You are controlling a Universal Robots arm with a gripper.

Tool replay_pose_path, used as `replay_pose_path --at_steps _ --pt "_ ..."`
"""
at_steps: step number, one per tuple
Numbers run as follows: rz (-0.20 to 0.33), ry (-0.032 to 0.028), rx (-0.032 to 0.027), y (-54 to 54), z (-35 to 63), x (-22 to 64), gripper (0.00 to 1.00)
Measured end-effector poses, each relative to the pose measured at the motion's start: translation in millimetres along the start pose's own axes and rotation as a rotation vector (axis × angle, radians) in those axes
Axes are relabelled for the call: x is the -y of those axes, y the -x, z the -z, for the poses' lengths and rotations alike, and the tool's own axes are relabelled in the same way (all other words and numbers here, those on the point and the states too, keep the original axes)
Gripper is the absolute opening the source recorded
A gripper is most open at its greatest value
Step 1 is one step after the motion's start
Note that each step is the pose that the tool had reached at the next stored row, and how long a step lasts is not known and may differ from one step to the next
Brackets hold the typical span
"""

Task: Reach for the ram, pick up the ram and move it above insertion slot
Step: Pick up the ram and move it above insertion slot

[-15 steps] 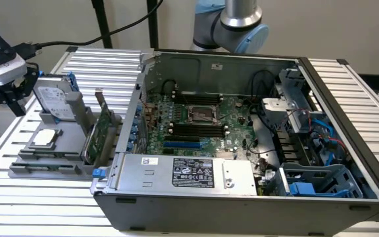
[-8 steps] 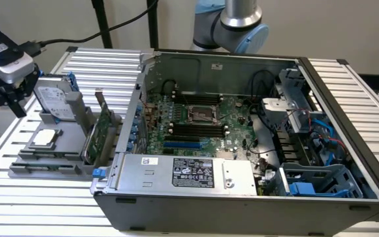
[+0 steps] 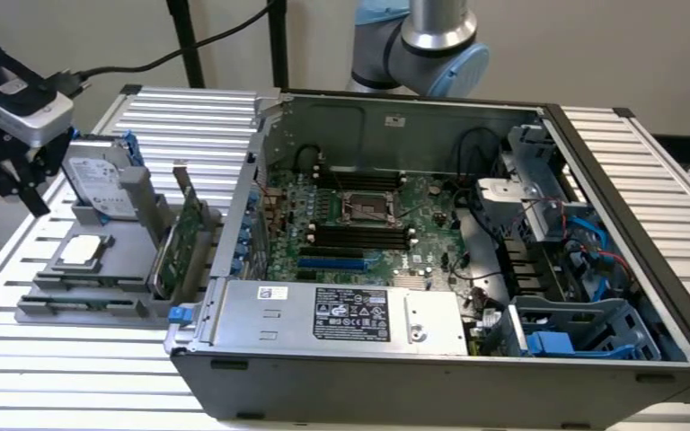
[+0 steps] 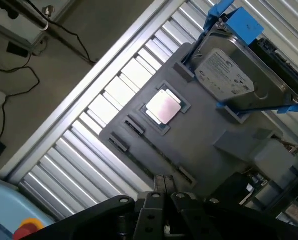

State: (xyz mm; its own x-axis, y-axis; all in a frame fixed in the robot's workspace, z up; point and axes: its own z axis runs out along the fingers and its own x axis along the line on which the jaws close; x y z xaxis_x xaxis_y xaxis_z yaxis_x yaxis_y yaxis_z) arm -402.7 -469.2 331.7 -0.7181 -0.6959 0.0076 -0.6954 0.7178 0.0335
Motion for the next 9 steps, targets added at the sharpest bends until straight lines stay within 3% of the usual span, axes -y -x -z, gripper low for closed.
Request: replay_pose_path --at_steps 9 --pt "0.163 -0.0014 -0.0054 0.0 -3.7 0.1 0.11"
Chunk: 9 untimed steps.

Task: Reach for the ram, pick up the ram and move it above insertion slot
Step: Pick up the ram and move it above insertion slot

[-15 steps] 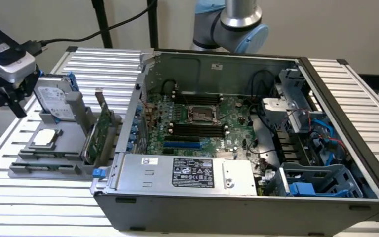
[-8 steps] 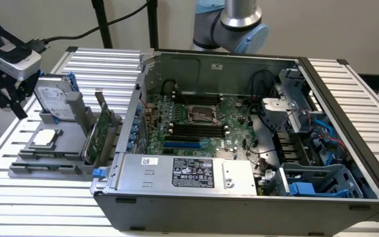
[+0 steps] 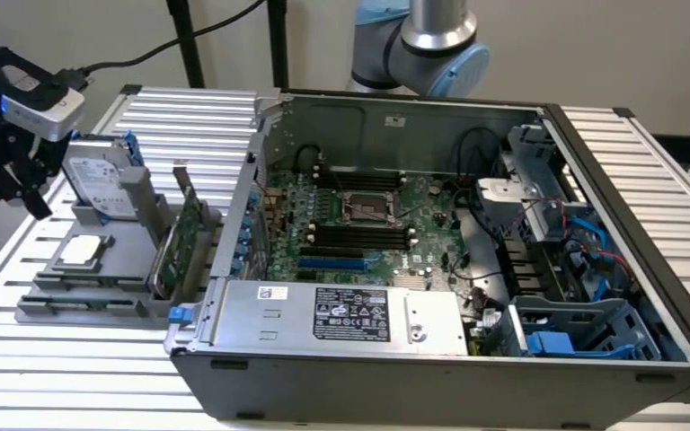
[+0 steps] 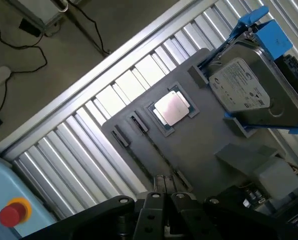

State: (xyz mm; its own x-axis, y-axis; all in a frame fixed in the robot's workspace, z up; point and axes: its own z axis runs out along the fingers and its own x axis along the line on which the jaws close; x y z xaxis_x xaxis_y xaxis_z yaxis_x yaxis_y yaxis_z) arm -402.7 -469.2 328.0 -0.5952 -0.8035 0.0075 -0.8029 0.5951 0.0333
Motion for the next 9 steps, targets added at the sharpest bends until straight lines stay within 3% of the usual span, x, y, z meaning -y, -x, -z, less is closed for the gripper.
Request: replay_pose_path --at_steps 9 --pt "0.164 -0.0015 -0.0053 0.0 -3.5 0.1 0.11"
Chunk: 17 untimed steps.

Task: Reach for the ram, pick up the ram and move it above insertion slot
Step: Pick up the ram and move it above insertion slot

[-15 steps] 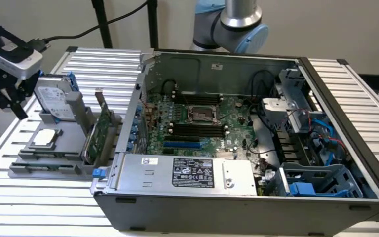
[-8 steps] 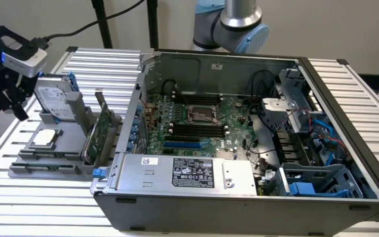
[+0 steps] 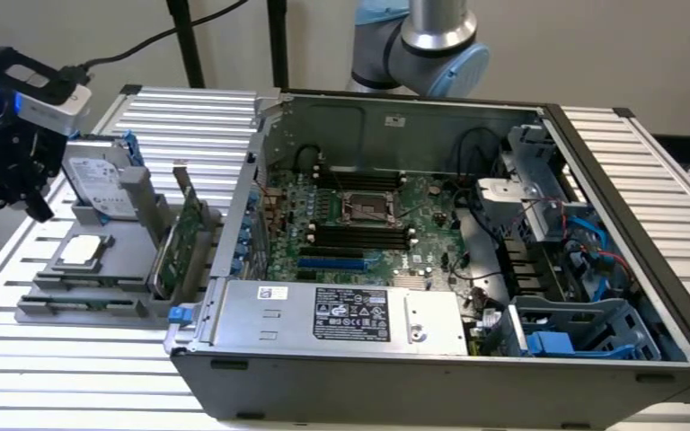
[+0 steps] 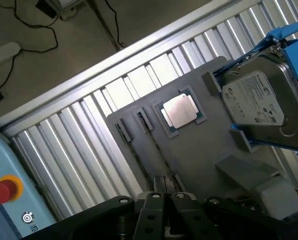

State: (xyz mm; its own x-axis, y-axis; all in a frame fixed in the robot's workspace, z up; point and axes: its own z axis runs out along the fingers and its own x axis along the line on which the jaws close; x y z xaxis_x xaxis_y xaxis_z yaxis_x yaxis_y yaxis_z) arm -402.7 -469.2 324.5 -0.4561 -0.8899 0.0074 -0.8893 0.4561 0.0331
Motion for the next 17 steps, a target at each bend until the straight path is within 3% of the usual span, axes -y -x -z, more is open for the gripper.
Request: replay_pose_path --at_steps 17 --pt "0.309 -0.0038 -0.0096 0.0 -6.4 0.2 0.11"
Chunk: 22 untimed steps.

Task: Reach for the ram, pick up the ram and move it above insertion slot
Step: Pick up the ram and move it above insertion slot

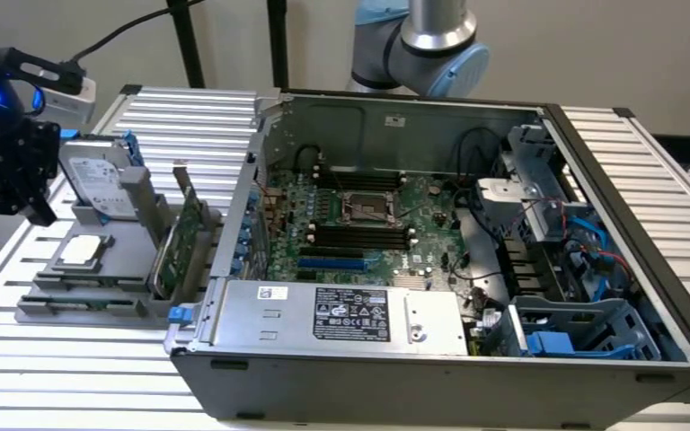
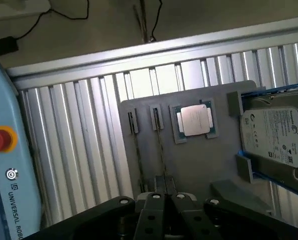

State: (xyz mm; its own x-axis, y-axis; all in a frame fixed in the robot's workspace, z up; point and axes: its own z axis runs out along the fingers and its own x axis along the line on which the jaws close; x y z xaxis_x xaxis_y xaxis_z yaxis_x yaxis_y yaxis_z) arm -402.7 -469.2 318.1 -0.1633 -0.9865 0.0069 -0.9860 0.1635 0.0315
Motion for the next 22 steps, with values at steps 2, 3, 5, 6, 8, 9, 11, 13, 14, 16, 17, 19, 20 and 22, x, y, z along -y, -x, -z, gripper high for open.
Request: replay_pose_path --at_steps 2,3,5,6,8,9,11,13,14,16,17,19,20,22 --pt "0.036 -0.0012 -0.0010 0.0 -0.6 0.0 0.11" --pt "0.055 -0.0020 -0.0014 0.0 -1.0 0.0 0.11" --pt "0.090 -0.0040 -0.0022 0.0 -1.5 0.0 0.11" --pt "0.110 -0.0049 -0.0028 0.0 -1.8 0.1 0.11" --pt "0.139 -0.0064 -0.0034 -0.2 -2.3 0.1 0.11" --pt "0.149 -0.0067 -0.0036 -0.3 -2.5 0.1 0.11" --pt "0.152 -0.0068 -0.0037 -0.4 -2.5 0.2 0.11" --pt "0.152 -0.0067 -0.0038 -0.4 -2.4 0.3 0.12" --pt "0.153 -0.0067 -0.0038 -0.4 -2.4 0.3 0.12" --pt "0.153 -0.0066 -0.0039 -0.4 -2.4 0.4 0.18" --pt "0.153 -0.0066 -0.0038 -0.4 -2.4 0.4 0.24" --pt "0.153 -0.0067 -0.0039 -0.4 -2.4 0.4 0.30" --pt "0.153 -0.0066 -0.0039 -0.5 -2.4 0.4 0.36" --pt "0.153 -0.0066 -0.0040 -1.4 -3.0 0.6 0.36"
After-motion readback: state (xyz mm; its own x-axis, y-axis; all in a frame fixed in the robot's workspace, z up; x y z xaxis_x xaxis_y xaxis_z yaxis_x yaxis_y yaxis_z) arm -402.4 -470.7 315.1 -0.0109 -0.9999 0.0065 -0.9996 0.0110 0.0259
